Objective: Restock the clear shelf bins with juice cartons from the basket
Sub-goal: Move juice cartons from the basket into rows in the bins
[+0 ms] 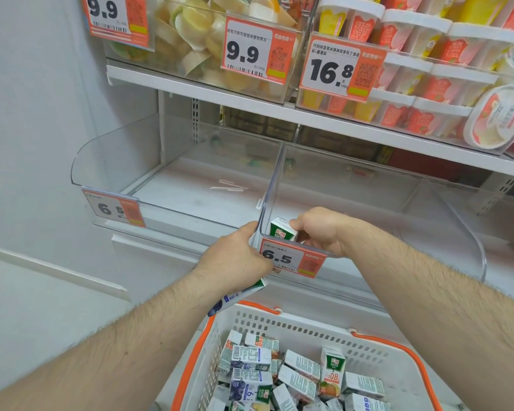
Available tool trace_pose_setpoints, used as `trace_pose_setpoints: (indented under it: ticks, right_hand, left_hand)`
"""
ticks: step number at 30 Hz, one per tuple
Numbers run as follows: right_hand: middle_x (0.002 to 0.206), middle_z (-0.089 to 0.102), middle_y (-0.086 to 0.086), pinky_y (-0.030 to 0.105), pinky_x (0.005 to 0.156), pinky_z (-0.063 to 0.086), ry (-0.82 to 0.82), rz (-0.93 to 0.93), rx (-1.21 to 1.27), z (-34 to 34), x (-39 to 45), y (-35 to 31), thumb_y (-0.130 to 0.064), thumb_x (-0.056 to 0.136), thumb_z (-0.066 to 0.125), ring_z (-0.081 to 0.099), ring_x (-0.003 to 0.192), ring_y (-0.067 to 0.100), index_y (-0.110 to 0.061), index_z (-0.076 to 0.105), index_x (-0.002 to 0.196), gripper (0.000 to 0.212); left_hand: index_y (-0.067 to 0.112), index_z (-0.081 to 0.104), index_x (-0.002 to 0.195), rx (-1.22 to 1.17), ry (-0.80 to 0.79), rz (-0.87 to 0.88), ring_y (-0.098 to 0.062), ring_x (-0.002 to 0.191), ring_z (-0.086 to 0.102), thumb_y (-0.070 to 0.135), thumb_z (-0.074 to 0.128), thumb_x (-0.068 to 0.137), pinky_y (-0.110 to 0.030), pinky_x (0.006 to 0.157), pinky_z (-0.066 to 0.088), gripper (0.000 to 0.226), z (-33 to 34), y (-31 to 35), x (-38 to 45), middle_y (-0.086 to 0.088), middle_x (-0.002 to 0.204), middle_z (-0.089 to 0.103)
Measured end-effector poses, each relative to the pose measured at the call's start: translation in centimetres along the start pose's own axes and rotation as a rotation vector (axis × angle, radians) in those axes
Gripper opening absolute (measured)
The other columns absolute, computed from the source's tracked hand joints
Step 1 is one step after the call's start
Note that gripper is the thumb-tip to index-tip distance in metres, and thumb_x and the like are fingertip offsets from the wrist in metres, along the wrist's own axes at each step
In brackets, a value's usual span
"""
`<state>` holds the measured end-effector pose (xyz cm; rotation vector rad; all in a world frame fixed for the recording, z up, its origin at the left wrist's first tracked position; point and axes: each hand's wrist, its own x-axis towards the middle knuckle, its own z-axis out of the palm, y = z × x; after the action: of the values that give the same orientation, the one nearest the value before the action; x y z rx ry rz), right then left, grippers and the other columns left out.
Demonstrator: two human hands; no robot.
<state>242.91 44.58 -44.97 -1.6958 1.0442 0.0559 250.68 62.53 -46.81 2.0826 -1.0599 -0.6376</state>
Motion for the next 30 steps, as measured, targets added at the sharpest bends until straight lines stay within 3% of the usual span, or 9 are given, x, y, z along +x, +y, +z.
trace_pose_setpoints:
  ticks: [3, 8, 17, 20, 23, 25, 27, 29, 30]
  right_hand:
    - [0.089, 0.070, 0.016, 0.040, 0.076, 0.054, -0.017, -0.007, -0.053, -0.1, 0.1, -0.2, -0.018, 0.105, 0.043, 0.068, 0.076, 0.027, 0.000, 0.057, 0.110, 0.024]
    - [0.103, 0.068, 0.019, 0.053, 0.098, 0.051, -0.142, 0.007, -0.113, 0.1, 0.3, -0.9, -0.013, 0.100, 0.047, 0.066, 0.093, 0.036, 0.000, 0.064, 0.117, 0.027]
    - [0.110, 0.067, 0.021, 0.048, 0.094, 0.052, -0.152, 0.031, -0.169, -0.1, 0.6, -1.3, -0.017, 0.102, 0.046, 0.066, 0.090, 0.032, 0.001, 0.062, 0.121, 0.031]
    - [0.119, 0.067, 0.023, 0.048, 0.096, 0.053, -0.162, 0.042, -0.168, -0.2, 0.3, -1.4, -0.019, 0.103, 0.045, 0.068, 0.092, 0.032, -0.001, 0.061, 0.122, 0.031]
    - [0.121, 0.066, 0.022, 0.047, 0.096, 0.053, -0.165, 0.043, -0.203, 0.0, 0.2, -1.5, -0.021, 0.103, 0.044, 0.067, 0.093, 0.030, -0.003, 0.061, 0.123, 0.032]
    - [0.114, 0.068, 0.015, 0.042, 0.089, 0.053, -0.115, -0.001, -0.351, 0.3, -0.8, -1.7, -0.024, 0.102, 0.043, 0.065, 0.089, 0.025, -0.006, 0.062, 0.115, 0.029]
    - [0.116, 0.064, 0.009, 0.036, 0.085, 0.045, -0.005, -0.107, -0.567, 0.6, -2.5, -2.2, -0.023, 0.102, 0.038, 0.060, 0.093, 0.023, -0.008, 0.060, 0.103, 0.026]
    - [0.129, 0.059, 0.004, 0.033, 0.093, 0.039, 0.223, -0.294, -0.662, 0.8, -4.0, -2.1, -0.020, 0.103, 0.036, 0.055, 0.111, 0.024, -0.011, 0.061, 0.116, 0.030]
    - [0.128, 0.060, -0.001, 0.030, 0.093, 0.038, 0.347, -0.380, -0.589, 1.0, -5.1, -1.9, -0.016, 0.101, 0.037, 0.054, 0.114, 0.022, -0.015, 0.062, 0.119, 0.031]
  left_hand:
    - [0.047, 0.042, 0.130, 0.012, 0.001, -0.003, -0.005, 0.072, 0.066, 0.025, 0.059, 0.082, -0.024, 0.063, 0.053, 0.056, -0.1, 0.1, 0.0, 0.014, 0.087, 0.071]
    - [0.045, 0.042, 0.123, 0.038, 0.013, -0.004, -0.009, 0.072, 0.066, 0.026, 0.060, 0.083, -0.025, 0.060, 0.051, 0.047, 0.0, 0.3, -0.3, 0.013, 0.089, 0.070]
    - [0.047, 0.044, 0.120, 0.020, -0.013, -0.034, -0.011, 0.072, 0.067, 0.027, 0.060, 0.082, -0.026, 0.060, 0.052, 0.046, -0.1, 0.8, -0.2, 0.012, 0.085, 0.070]
    - [0.049, 0.039, 0.131, 0.013, -0.025, -0.050, -0.012, 0.072, 0.067, 0.027, 0.060, 0.081, -0.028, 0.063, 0.055, 0.059, -0.2, 0.9, -0.4, 0.010, 0.086, 0.070]
    - [0.049, 0.015, 0.150, -0.002, 0.030, -0.060, -0.010, 0.078, 0.065, 0.028, 0.058, 0.079, -0.032, 0.072, 0.056, 0.086, -0.1, 0.9, -0.7, 0.012, 0.085, 0.069]
    - [0.042, 0.010, 0.153, -0.012, 0.159, -0.004, -0.006, 0.078, 0.062, 0.027, 0.058, 0.082, -0.032, 0.070, 0.054, 0.087, -0.2, 1.2, -1.0, 0.017, 0.086, 0.066]
    - [0.038, 0.021, 0.150, -0.122, 0.277, 0.073, -0.001, 0.075, 0.057, 0.029, 0.057, 0.087, -0.030, 0.066, 0.047, 0.073, -0.4, 1.5, -1.3, 0.017, 0.088, 0.063]
    - [0.036, 0.038, 0.141, -0.332, 0.318, 0.129, -0.001, 0.074, 0.057, 0.032, 0.053, 0.094, -0.028, 0.069, 0.043, 0.049, -0.4, 1.8, -1.6, 0.011, 0.084, 0.064]
    - [0.037, 0.045, 0.134, -0.444, 0.308, 0.144, -0.004, 0.072, 0.059, 0.033, 0.049, 0.097, -0.028, 0.069, 0.044, 0.037, -0.3, 2.1, -1.8, 0.007, 0.083, 0.065]
